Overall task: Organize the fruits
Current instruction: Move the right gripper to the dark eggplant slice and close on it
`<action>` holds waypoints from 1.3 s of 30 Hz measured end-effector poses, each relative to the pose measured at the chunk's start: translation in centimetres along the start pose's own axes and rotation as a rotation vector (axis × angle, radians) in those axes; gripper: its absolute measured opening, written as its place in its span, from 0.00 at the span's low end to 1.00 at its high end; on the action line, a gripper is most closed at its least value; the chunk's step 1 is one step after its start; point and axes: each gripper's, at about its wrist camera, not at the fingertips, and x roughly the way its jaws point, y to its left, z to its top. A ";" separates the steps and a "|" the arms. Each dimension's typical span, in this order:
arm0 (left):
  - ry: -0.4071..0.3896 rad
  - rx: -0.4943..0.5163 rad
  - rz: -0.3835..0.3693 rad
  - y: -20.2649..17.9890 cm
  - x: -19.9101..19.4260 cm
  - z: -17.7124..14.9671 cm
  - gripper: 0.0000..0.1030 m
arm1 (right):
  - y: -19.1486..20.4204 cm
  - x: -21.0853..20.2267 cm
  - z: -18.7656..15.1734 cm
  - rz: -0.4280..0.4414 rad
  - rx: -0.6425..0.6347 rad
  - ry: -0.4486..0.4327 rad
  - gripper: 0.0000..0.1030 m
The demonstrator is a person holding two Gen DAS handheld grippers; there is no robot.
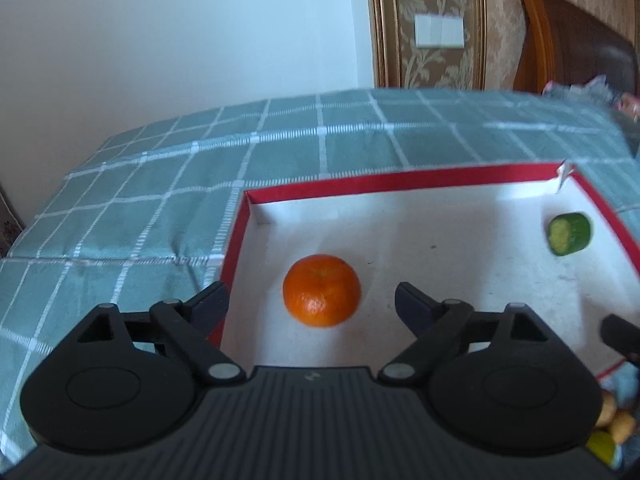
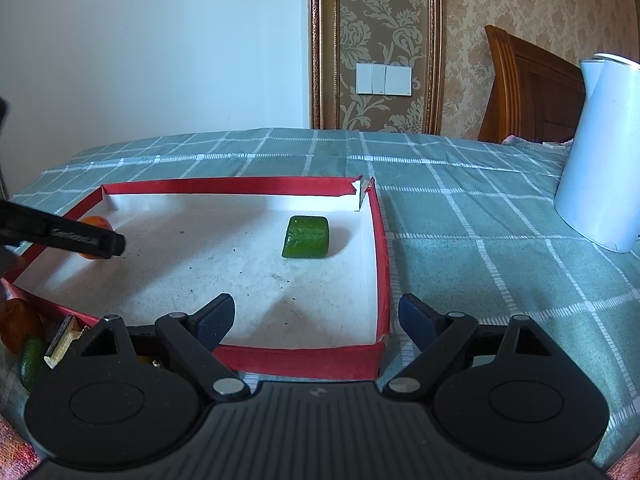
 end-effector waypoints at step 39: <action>-0.051 -0.161 -0.034 6.2 -8.2 -11.7 1.00 | 1.4 -8.6 -5.8 0.110 -0.095 -0.061 0.72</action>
